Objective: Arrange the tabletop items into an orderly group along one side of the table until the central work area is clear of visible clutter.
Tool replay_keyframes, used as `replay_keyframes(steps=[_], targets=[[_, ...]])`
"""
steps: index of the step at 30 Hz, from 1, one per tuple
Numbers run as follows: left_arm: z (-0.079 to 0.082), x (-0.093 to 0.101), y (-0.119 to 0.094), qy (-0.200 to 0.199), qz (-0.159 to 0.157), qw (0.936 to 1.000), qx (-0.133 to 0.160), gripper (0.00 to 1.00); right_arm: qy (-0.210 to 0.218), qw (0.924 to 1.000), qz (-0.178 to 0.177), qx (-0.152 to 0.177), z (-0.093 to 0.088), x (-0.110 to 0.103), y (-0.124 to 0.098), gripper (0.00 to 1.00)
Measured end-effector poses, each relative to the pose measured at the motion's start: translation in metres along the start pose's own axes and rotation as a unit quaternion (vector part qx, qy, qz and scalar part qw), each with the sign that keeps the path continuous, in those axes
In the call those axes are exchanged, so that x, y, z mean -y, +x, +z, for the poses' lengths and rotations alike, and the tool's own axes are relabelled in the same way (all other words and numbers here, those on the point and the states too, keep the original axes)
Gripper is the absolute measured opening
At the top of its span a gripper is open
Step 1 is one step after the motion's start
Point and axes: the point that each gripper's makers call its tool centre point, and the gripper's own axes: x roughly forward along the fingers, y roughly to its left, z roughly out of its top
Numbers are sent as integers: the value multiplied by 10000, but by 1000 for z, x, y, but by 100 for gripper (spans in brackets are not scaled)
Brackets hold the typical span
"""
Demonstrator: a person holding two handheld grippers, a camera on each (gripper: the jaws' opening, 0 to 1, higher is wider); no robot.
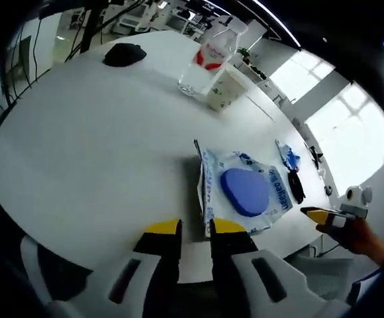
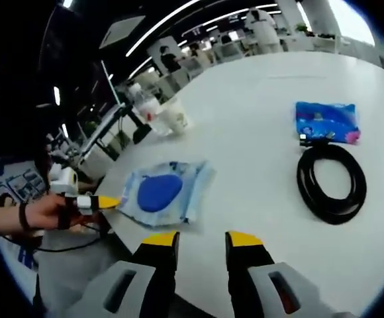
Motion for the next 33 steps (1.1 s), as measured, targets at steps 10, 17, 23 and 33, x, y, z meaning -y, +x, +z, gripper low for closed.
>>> replay_keyframes(steps=[10,17,23,33], targets=[[1,-1,-5,223,-37,9997,33,14,17,9999,91,-129,8,-8,18,26],[-3,1,-5,247,-80,9997,-2,14,414,9990,158,-45,15,-9,29,25],[-4,1,-3,189,-116,9998,-2,12,483,9986,199,-115,16,-14,39,24],[-3,3,3,78,-169,9998,-48,8,533,9979,171,-328,11,-15,53,19]])
